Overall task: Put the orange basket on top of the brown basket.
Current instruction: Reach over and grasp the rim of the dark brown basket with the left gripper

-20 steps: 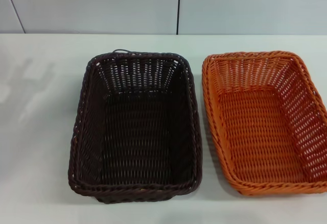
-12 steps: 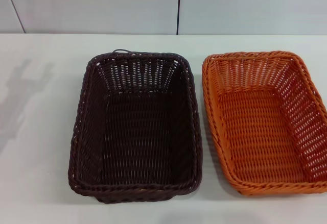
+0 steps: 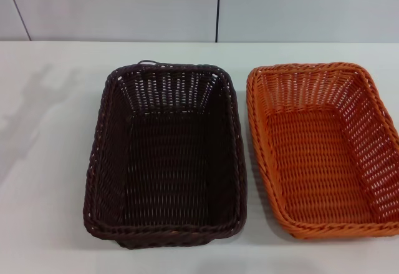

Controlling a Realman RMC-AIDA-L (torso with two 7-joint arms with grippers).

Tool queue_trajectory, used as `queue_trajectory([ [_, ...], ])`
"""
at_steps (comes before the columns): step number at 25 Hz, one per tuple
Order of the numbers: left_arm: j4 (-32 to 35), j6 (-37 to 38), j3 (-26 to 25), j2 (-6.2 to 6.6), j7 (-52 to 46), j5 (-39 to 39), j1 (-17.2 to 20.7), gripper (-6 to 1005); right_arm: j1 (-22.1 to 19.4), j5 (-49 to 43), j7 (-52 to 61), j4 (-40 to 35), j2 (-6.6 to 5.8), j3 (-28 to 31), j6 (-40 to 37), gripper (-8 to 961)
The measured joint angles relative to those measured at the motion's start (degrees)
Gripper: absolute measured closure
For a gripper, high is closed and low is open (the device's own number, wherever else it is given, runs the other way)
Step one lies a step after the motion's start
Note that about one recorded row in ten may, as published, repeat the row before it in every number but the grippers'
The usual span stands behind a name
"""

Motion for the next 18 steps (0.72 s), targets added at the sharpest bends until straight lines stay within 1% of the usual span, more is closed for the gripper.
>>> queue_trajectory([
  [1, -2.66, 3.6, 4.72, 1.49, -4.24, 0.15, -0.33, 172, -0.03, 0.0, 0.0, -0.04, -0.01, 0.03, 0.09, 336],
  [2, -2.66, 3.6, 4.72, 1.49, -4.24, 0.15, -0.33, 174, -0.03, 0.0, 0.0, -0.04, -0.01, 0.03, 0.09, 336],
  [4, -6.26, 7.92, 10.04, 3.92, -11.23, 1.24, -0.77, 177, -0.08, -0.01, 0.0, -0.08, -0.05, 0.05, 0.21, 336],
  [5, -8.12, 9.96, 12.47, 5.36, -15.56, 2.53, -1.11, 178, -0.1, -0.01, 0.0, -0.14, -0.06, 0.06, 0.25, 336],
  [6, -8.12, 9.96, 12.47, 5.36, -15.56, 2.53, -1.11, 180, -0.1, -0.01, 0.0, -0.14, -0.06, 0.06, 0.25, 336],
  [7, -12.75, 12.24, 16.48, 8.96, -26.38, 8.72, -2.22, 181, -0.1, -0.01, -0.16, -0.24, -0.06, 0.04, 0.29, 336],
  [8, -12.75, 12.24, 16.48, 8.96, -26.38, 8.72, -2.22, 183, -0.1, -0.01, -0.16, -0.24, -0.06, 0.04, 0.29, 336],
  [9, -14.12, 12.55, 17.32, 10.0, -29.58, 10.8, -2.63, 184, -0.11, -0.01, -0.3, -0.29, -0.07, 0.06, 0.31, 336],
  [11, -19.48, 12.16, 19.43, 13.27, -43.35, 21.65, -4.22, 187, -0.12, -0.01, -0.48, -0.34, -0.12, 0.07, 0.77, 336],
  [12, -24.36, 10.25, 20.49, 15.15, -54.27, 32.16, -5.78, 189, -0.07, -0.01, -0.53, -0.38, -0.16, 0.06, 1.57, 336],
  [13, -24.36, 10.25, 20.49, 15.15, -54.27, 32.16, -5.78, 190, -0.07, -0.01, -0.53, -0.38, -0.16, 0.06, 1.57, 336],
  [14, -27.33, 8.2, 20.86, 15.9, -61.21, 38.73, -6.86, 192, 0.02, -0.01, -0.6, -0.52, -0.27, 0.05, 2.45, 337],
  [15, -29.95, 5.73, 20.87, 16.07, -66.28, 44.62, -7.89, 194, 0.02, -0.01, -0.6, -0.52, -0.27, 0.05, 2.45, 337],
  [16, -33.01, 2.8, 20.71, 15.97, -70.88, 50.31, -8.9, 195, 0.04, -0.01, -0.63, -0.56, -0.39, 0.05, 2.82, 337],
  [17, -38.43, -3.16, 20.52, 15.26, -78.28, 60.89, -10.75, 197, 0.06, -0.01, -0.66, -0.59, -0.67, 0.07, 3.62, 337],
  [18, -38.43, -3.16, 20.52, 15.26, -78.28, 60.89, -10.75, 198, 0.06, -0.01, -0.66, -0.59, -0.67, 0.07, 3.62, 337],
])
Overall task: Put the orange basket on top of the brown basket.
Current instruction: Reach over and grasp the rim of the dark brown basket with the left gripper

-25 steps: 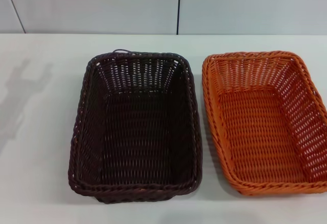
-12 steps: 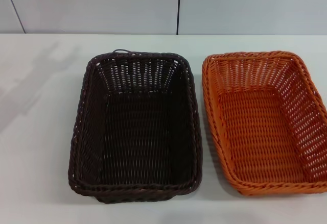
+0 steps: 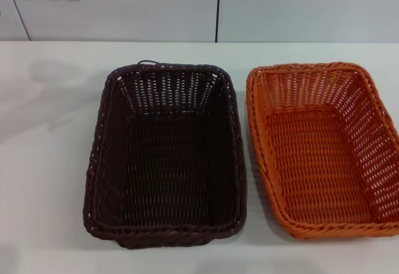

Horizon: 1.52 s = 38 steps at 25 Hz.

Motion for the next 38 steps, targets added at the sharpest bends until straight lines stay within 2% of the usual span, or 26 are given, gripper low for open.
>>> queue_trajectory([
  [1, -5.95, -6.13, -0.08, -1.45, -6.18, 10.25, -1.61, 200, 0.01, 0.0, 0.0, 0.0, -0.09, 0.1, 0.39, 337],
  [2, -5.95, -6.13, -0.08, -1.45, -6.18, 10.25, -1.61, 201, 0.07, 0.0, -0.01, 0.0, -0.15, 0.23, 0.82, 337],
  [3, -8.25, -8.22, -0.23, -2.29, -7.8, 13.27, -1.9, 203, 0.12, 0.0, -0.01, 0.0, -0.19, 0.48, 1.24, 337],
  [4, -14.3, -13.26, -1.17, -5.2, -10.95, 20.57, -2.45, 204, 0.23, 0.0, -0.02, 0.0, -0.22, 1.02, 1.95, 337],
  [5, -16.38, -15.12, -1.92, -6.57, -11.72, 22.88, -2.52, 206, 0.27, 0.0, -0.02, 0.0, -0.22, 1.25, 2.35, 337],
  [6, -16.38, -15.12, -1.92, -6.57, -11.72, 22.88, -2.52, 207, 0.3, 0.0, -0.03, 0.0, -0.22, 1.42, 2.8, 337],
  [7, -20.1, -19.08, -3.67, -9.72, -12.67, 27.51, -2.59, 209, 0.33, 0.0, -0.03, 0.01, -0.22, 1.44, 3.19, 337],
  [8, -20.1, -19.08, -3.67, -9.72, -12.67, 27.51, -2.59, 210, 0.35, 0.0, -0.03, 0.01, -0.26, 1.46, 3.59, 337],
  [11, -23.52, -22.22, -4.79, -13.16, -13.46, 32.88, -2.28, 215, 0.44, 0.0, -0.04, 0.01, -0.41, 1.46, 4.39, 337],
  [12, -23.52, -22.22, -4.79, -13.16, -13.46, 32.88, -2.28, 216, 0.49, 0.0, -0.04, 0.01, -0.51, 1.47, 4.81, 337],
  [13, -24.9, -23.12, -4.88, -14.97, -14.23, 35.46, -1.59, 218, 0.56, 0.0, -0.05, 0.01, -0.6, 1.47, 5.09, 337],
  [14, -25.31, -23.24, -4.89, -15.88, -14.78, 35.9, -1.02, 220, 0.67, 0.0, -0.04, 0.01, -0.77, 1.48, 5.55, 337],
  [18, -25.5, -22.49, -3.99, -16.62, -16.98, 35.99, 0.55, 226, 0.76, 0.0, -0.05, 0.01, -0.81, 1.47, 5.64, 337],
  [24, -24.44, -18.74, -0.41, -16.81, -20.3, 35.86, 4.62, 235, 0.79, 0.0, -0.1, 0.33, -0.81, 1.38, 5.75, 337],
  [38, -20.0, -17.24, 3.54, -17.09, -20.66, 35.57, 5.51, 256, 0.69, -0.26, -0.14, 0.44, -0.81, 0.87, 5.87, 336],
])
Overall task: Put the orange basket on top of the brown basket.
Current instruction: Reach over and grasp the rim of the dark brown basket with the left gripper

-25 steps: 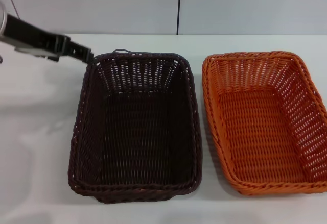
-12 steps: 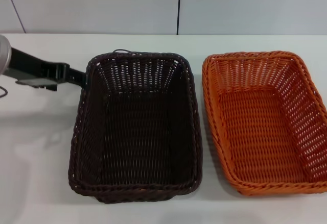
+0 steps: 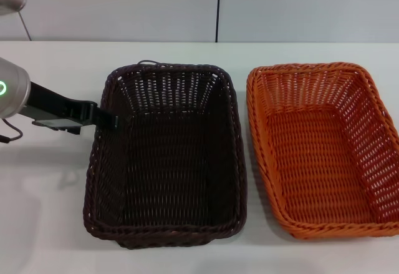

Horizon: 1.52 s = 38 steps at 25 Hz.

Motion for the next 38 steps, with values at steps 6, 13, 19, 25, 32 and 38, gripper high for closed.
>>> queue_trajectory([
  [6, 1.32, 1.13, 1.4, 0.05, 0.05, 0.17, -0.1, 265, -0.06, -0.11, 0.0, 0.06, 0.29, -0.02, 0.0, 336],
  [13, 7.16, 5.03, 4.87, 0.24, 1.13, 0.46, -1.02, 276, -0.14, -0.17, 0.01, 0.11, 0.46, -0.01, 0.0, 336],
  [19, 11.39, 5.51, 5.36, 0.28, 3.34, 0.57, -2.41, 285, -0.08, -0.18, 0.01, 0.19, 0.53, -0.02, 0.0, 336],
  [25, 9.59, 5.45, 5.17, 0.33, 4.84, 0.62, -1.84, 294, 0.06, -0.03, 0.0, 0.19, 0.53, -0.01, 0.0, 336],
  [32, 10.05, 5.55, 5.0, 0.41, 5.01, 0.62, -2.18, 643, 0.14, 0.11, 0.01, -0.21, 0.42, 0.53, -0.06, 337],
  [38, 10.0, 5.43, 4.45, 0.42, 5.06, 0.5, -2.33, 779, 0.3, 0.15, 0.01, -0.3, 0.1, 0.61, 0.19, 336],
])
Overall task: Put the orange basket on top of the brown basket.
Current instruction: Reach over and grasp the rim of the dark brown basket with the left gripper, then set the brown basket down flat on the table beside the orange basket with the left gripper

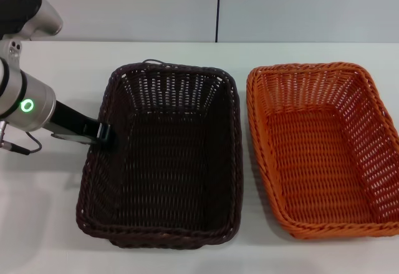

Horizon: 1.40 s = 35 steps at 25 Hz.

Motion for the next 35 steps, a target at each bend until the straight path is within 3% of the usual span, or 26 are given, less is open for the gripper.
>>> queue_trajectory([
  [12, -5.78, -2.77, -1.99, 0.23, 2.01, -0.17, -0.43, 805, 0.38, 0.11, 0.0, -0.23, -0.67, -0.02, 1.02, 337],
  [13, -10.34, -6.17, -5.91, 0.41, 5.11, -0.08, -1.24, 806, 0.44, 0.12, 0.0, -0.23, -0.76, 0.01, 1.03, 337],
  [17, -11.45, -7.39, -6.88, 0.69, 6.17, 0.05, -1.76, 808, 0.52, 0.12, 0.0, -0.23, -0.9, 0.49, 1.04, 336],
  [20, -13.39, -11.84, -8.12, 3.23, 11.04, 0.21, -3.55, 809, 0.54, 0.12, 0.0, -0.22, -1.01, 0.67, 1.05, 336],
  [22, -13.38, -12.64, -8.13, 3.64, 12.04, 0.21, -3.86, 810, 0.54, 0.12, 0.01, -0.21, -1.14, 0.73, 1.05, 337],
  [24, -11.07, -16.39, -8.01, 5.05, 16.47, 0.0, -5.88, 810, 0.54, 0.12, 0.05, -0.21, -1.2, 0.76, 1.05, 337],
  [26, -10.05, -17.05, -7.88, 5.11, 17.35, -0.1, -6.48, 810, 0.53, 0.12, 0.13, -0.21, -1.24, 0.78, 1.04, 337],
  [28, -6.04, -17.58, -7.6, 4.35, 20.58, 0.0, -8.47, 811, 0.41, 0.12, 0.25, -0.12, -1.21, 0.79, 0.9, 337],
  [30, -0.73, -16.11, -7.6, 2.69, 23.34, 0.1, -10.78, 811, 0.3, 0.12, 0.27, -0.08, -1.17, 0.78, 0.89, 337],
  [32, -0.73, -16.11, -7.6, 2.69, 23.34, 0.1, -10.78, 812, 0.16, 0.12, 0.27, 0.0, -1.09, 0.78, 0.9, 337],
  [33, 4.06, -13.2, -7.82, 0.68, 25.43, -0.33, -13.37, 812, 0.08, 0.12, 0.21, 0.15, -1.0, 0.78, 0.98, 337],
  [35, 7.22, -11.16, -7.43, -0.05, 26.33, -1.27, -14.86, 812, 0.03, 0.12, 0.13, 0.28, -0.96, 0.77, 1.0, 337],
])
